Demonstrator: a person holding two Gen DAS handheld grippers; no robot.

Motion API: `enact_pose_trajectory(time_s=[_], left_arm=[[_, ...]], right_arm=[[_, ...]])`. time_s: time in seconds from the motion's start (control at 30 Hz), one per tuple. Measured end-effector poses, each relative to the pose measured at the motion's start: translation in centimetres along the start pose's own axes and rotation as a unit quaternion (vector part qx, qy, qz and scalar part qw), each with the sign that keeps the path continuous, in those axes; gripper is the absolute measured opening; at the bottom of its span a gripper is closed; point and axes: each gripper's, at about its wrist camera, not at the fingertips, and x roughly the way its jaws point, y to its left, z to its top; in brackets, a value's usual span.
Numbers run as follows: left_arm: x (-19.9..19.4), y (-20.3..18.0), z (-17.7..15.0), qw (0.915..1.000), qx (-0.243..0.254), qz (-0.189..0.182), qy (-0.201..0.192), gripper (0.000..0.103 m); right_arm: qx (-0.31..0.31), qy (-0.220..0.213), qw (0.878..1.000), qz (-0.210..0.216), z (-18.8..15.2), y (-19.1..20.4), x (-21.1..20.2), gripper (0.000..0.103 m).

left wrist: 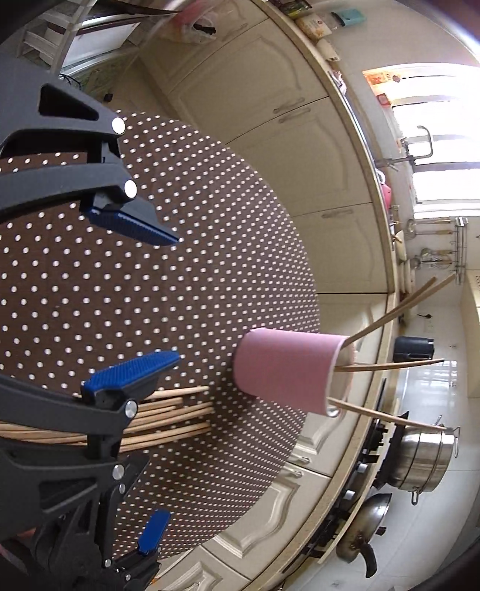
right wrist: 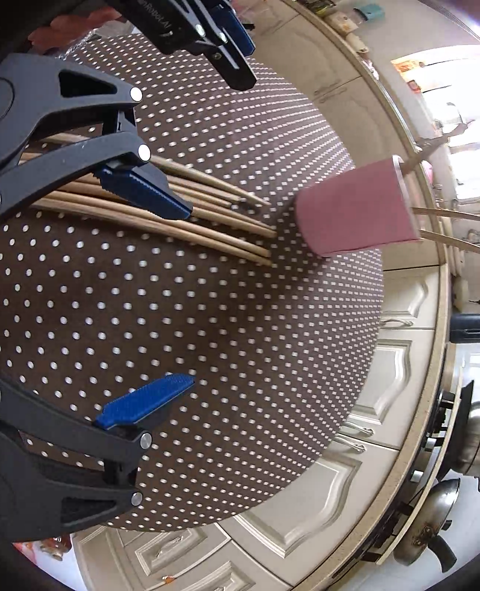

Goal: Organize utensils
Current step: 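Close the right gripper on a chopstick in the pile while the left gripper approaches the pile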

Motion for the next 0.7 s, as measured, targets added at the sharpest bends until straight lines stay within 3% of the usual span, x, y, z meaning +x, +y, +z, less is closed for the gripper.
enact_pose_trajectory(time_s=[0.57,0.63,0.7], left_arm=[[1.0,0.2,-2.0,0.9991,-0.013,-0.022,0.034,0.059],[1.1,0.3,-2.0,0.9989,-0.018,-0.022,0.036,0.059],[1.1,0.6,-1.9,0.9989,-0.021,-0.021,0.036,0.059]], right_arm=[[-0.030,0.008,0.998,-0.059,-1.7,2.8,-0.3,0.082],[-0.036,0.014,0.997,-0.060,-1.6,3.5,-0.1,0.075],[-0.037,0.020,0.997,-0.061,-1.4,3.8,0.1,0.060]])
